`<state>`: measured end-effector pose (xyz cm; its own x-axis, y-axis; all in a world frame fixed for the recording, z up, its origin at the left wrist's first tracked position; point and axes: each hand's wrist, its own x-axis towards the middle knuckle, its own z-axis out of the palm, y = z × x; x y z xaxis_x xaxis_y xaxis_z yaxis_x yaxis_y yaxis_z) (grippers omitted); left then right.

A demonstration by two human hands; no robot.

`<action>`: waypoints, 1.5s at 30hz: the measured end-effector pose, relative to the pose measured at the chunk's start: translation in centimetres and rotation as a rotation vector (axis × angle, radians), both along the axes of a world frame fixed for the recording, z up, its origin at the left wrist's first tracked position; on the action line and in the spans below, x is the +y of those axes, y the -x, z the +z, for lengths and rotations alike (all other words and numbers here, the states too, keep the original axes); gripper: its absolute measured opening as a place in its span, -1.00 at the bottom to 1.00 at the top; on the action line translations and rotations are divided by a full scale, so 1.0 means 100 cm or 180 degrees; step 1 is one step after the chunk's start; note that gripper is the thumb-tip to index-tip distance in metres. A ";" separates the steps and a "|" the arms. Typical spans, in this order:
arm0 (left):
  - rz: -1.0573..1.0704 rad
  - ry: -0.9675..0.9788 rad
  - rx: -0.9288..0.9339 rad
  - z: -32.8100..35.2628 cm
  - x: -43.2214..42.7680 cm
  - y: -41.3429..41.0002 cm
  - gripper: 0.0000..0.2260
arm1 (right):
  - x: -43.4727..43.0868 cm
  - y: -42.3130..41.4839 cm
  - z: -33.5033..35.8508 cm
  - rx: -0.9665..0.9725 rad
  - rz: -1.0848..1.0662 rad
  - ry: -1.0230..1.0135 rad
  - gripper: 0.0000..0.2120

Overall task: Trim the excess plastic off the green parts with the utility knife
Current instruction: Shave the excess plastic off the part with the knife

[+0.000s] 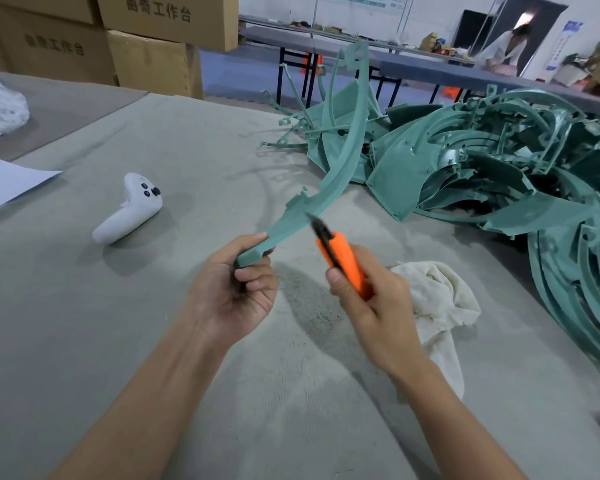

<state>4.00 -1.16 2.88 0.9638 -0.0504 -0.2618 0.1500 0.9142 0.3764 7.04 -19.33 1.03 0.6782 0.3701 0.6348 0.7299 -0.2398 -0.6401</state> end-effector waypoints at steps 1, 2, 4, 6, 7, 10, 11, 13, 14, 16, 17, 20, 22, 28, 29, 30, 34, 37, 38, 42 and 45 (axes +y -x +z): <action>-0.0027 -0.0033 0.0007 0.000 0.000 0.001 -0.79 | -0.004 -0.004 0.002 0.0065 -0.0062 -0.0083 -0.89; -0.0062 -0.0081 0.0010 0.000 0.001 0.001 -0.76 | -0.008 -0.008 0.005 0.0100 -0.0160 -0.0138 -0.91; -0.0170 -0.0142 0.0012 0.000 0.000 0.002 -0.71 | -0.017 -0.017 0.009 0.0129 -0.0394 -0.0164 -0.92; -0.0283 -0.0156 0.0005 0.000 0.000 0.002 -0.70 | -0.025 -0.024 0.013 0.0173 -0.0528 -0.0227 -0.93; -0.0343 -0.0172 -0.0001 0.000 0.000 0.002 -0.71 | -0.029 -0.027 0.014 0.0188 -0.0592 -0.0278 -0.93; -0.0501 -0.0199 0.0013 0.000 -0.001 0.002 -0.72 | -0.039 -0.035 0.017 0.0121 -0.0834 -0.0319 -0.92; -0.0521 -0.0179 0.0012 0.000 -0.001 0.002 -0.72 | -0.041 -0.036 0.017 0.0071 -0.0903 -0.0291 -0.92; -0.0516 -0.0066 -0.0026 0.000 -0.002 0.003 -0.69 | -0.041 -0.036 0.015 0.0007 -0.1010 -0.0247 -0.90; -0.0507 0.0049 -0.0059 0.000 -0.001 0.003 -0.64 | -0.040 -0.034 0.013 -0.0011 -0.1022 -0.0219 -0.88; -0.0472 0.0315 -0.0130 0.000 0.001 0.004 -0.54 | -0.032 -0.028 0.008 -0.0067 -0.0871 -0.0033 -0.86; -0.0435 0.0402 -0.0165 0.000 0.002 0.005 -0.53 | -0.026 -0.024 0.004 -0.0100 -0.0726 0.0115 -0.85; -0.0292 0.0496 -0.0208 0.002 0.005 0.005 -0.54 | -0.011 -0.013 -0.005 -0.0165 -0.0363 0.0457 -0.74; -0.0209 0.0518 -0.0196 0.002 0.007 0.004 -0.58 | -0.008 -0.012 -0.005 -0.0217 -0.0393 0.0397 -0.78; -0.0214 0.0483 -0.0108 0.000 0.005 0.004 -0.62 | -0.018 -0.016 0.004 -0.0087 -0.0901 -0.0140 -0.94; -0.0259 0.0429 -0.0070 0.000 0.005 0.004 -0.61 | -0.018 -0.016 0.006 -0.0035 -0.0933 -0.0208 -0.94; -0.0303 0.0326 -0.0027 0.000 0.004 0.003 -0.63 | -0.018 -0.017 0.008 -0.0028 -0.0978 -0.0249 -0.93; -0.0406 0.0032 0.0060 0.000 0.000 0.002 -0.72 | -0.019 -0.025 0.012 -0.0067 -0.1181 -0.0251 -0.76; -0.0453 0.0015 0.0048 -0.001 0.000 0.002 -0.69 | -0.021 -0.024 0.012 -0.0025 -0.1197 -0.0218 -0.74; -0.0457 0.0050 0.0040 -0.001 0.000 0.002 -0.68 | -0.020 -0.022 0.012 -0.0046 -0.1146 -0.0169 -0.81; -0.0368 0.0238 -0.0009 -0.003 0.002 0.003 -0.67 | -0.010 -0.008 0.009 -0.0261 -0.0731 0.0071 -0.89; -0.0307 0.0410 -0.0095 -0.002 0.005 0.003 -0.59 | -0.002 0.000 0.005 -0.0352 -0.0440 0.0247 -0.79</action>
